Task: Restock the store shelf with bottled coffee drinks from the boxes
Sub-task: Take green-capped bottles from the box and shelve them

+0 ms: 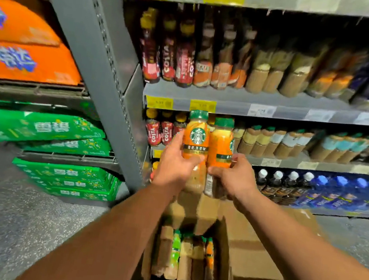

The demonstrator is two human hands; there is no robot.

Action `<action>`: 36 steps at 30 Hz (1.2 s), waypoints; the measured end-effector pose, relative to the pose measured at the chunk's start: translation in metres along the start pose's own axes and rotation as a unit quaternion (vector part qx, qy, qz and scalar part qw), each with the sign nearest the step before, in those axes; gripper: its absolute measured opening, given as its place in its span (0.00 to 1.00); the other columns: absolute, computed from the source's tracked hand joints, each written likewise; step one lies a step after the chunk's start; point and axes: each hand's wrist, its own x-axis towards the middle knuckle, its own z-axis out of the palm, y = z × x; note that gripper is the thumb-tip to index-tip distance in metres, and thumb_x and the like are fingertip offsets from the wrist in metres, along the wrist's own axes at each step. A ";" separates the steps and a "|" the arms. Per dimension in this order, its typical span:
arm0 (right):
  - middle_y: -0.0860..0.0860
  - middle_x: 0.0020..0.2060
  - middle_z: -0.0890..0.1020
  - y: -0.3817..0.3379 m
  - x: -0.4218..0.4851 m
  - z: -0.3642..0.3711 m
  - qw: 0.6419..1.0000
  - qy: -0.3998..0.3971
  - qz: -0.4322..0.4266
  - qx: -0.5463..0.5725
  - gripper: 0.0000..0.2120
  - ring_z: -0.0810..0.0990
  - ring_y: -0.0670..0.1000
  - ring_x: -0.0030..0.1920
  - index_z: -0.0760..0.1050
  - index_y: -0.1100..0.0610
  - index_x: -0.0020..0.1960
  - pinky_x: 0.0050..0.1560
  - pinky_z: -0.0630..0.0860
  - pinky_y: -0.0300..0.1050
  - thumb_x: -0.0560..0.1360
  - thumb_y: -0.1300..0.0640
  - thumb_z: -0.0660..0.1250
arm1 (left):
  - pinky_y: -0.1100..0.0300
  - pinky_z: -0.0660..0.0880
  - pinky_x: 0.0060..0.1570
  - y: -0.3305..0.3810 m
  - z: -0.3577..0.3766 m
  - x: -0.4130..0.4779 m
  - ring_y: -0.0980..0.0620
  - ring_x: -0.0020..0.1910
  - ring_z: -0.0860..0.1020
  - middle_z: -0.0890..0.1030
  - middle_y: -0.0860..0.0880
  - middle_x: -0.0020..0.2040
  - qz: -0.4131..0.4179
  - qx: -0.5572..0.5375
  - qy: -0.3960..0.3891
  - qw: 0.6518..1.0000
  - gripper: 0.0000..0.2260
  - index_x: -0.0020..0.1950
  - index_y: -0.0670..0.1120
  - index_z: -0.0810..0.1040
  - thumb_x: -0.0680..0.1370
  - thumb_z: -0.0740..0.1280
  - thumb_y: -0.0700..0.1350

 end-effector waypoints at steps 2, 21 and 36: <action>0.45 0.35 0.78 -0.038 -0.008 -0.020 1.000 -0.005 -0.029 -0.006 0.17 0.76 0.42 0.34 0.72 0.54 0.47 0.30 0.68 0.29 0.65 0.61 0.77 | 0.49 0.77 0.54 0.042 -0.001 0.000 0.50 0.50 0.81 0.81 0.54 0.49 0.021 -0.009 0.001 1.000 0.22 0.52 0.56 0.73 0.69 0.72 0.31; 0.60 0.49 0.83 -0.205 -0.068 -0.147 0.990 -0.085 -0.112 -0.011 0.21 0.81 0.60 0.51 0.77 0.64 0.53 0.57 0.76 0.58 0.62 0.68 0.78 | 0.75 0.73 0.35 0.252 0.011 -0.046 0.66 0.41 0.79 0.80 0.58 0.45 0.097 -0.008 -0.006 0.995 0.31 0.68 0.45 0.71 0.67 0.73 0.29; 0.65 0.40 0.79 -0.196 -0.042 -0.190 0.995 -0.081 -0.045 0.041 0.15 0.78 0.61 0.37 0.73 0.68 0.52 0.42 0.78 0.59 0.66 0.74 0.68 | 0.72 0.73 0.37 0.256 0.055 -0.001 0.61 0.46 0.77 0.79 0.48 0.56 0.090 -0.014 -0.095 0.991 0.33 0.68 0.46 0.69 0.66 0.74 0.30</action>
